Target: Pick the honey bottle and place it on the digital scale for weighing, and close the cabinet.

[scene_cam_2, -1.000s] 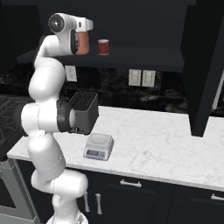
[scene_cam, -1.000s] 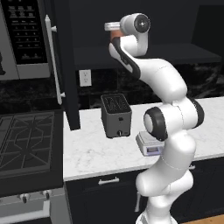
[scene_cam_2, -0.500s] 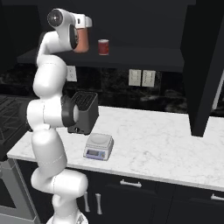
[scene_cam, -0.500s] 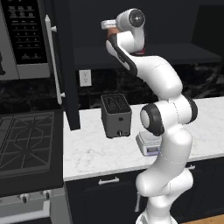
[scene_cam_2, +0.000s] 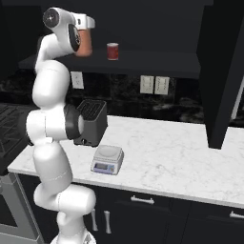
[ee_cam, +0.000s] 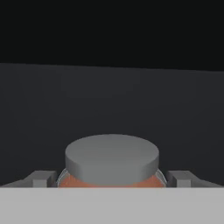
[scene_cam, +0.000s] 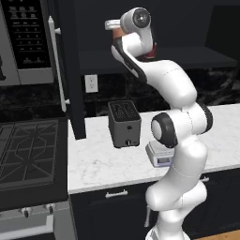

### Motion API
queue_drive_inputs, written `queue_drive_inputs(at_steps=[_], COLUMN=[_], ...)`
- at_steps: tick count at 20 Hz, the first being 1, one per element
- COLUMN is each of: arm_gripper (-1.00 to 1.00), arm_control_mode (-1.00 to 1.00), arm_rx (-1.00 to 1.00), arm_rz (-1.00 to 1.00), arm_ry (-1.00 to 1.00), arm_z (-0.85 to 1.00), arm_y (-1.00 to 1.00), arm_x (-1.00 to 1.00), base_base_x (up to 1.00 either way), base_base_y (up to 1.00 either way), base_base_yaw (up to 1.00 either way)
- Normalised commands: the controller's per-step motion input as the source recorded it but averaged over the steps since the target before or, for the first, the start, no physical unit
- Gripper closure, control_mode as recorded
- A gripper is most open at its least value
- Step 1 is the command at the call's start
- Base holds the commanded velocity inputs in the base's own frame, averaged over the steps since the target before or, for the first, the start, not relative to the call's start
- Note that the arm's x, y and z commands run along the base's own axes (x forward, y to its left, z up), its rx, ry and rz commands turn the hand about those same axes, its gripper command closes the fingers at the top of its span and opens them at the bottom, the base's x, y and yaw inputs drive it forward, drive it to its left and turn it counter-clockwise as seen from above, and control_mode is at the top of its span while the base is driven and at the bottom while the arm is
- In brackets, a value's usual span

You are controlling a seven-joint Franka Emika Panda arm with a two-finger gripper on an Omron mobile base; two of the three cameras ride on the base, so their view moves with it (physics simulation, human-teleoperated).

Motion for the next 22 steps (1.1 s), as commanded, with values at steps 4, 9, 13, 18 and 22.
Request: queue_drive_inputs(at_steps=[4, 9, 13, 18, 22], arm_gripper=[1.00, 1.00, 1.00, 1.00, 1.00], arm_control_mode=[-1.00, -1.00, -1.00, -1.00, -1.00], arm_rx=[0.06, 0.11, 0.15, 0.17, 0.07], arm_rz=[0.00, 0.00, 0.00, -0.04, -0.09], arm_ry=[-0.28, -0.36, -0.23, -0.01, 0.03], arm_z=[-0.07, -0.04, -0.04, 0.05, 0.02], arm_y=[0.38, 0.12, 0.07, 0.12, 0.07], arm_x=[-0.01, -0.23, -0.41, -0.78, -0.99], base_base_x=[0.00, 0.00, 0.00, 0.00, 0.00], base_base_y=[0.00, 0.00, 0.00, 0.00, 0.00], base_base_yaw=[0.00, 0.00, 0.00, 0.00, 0.00])
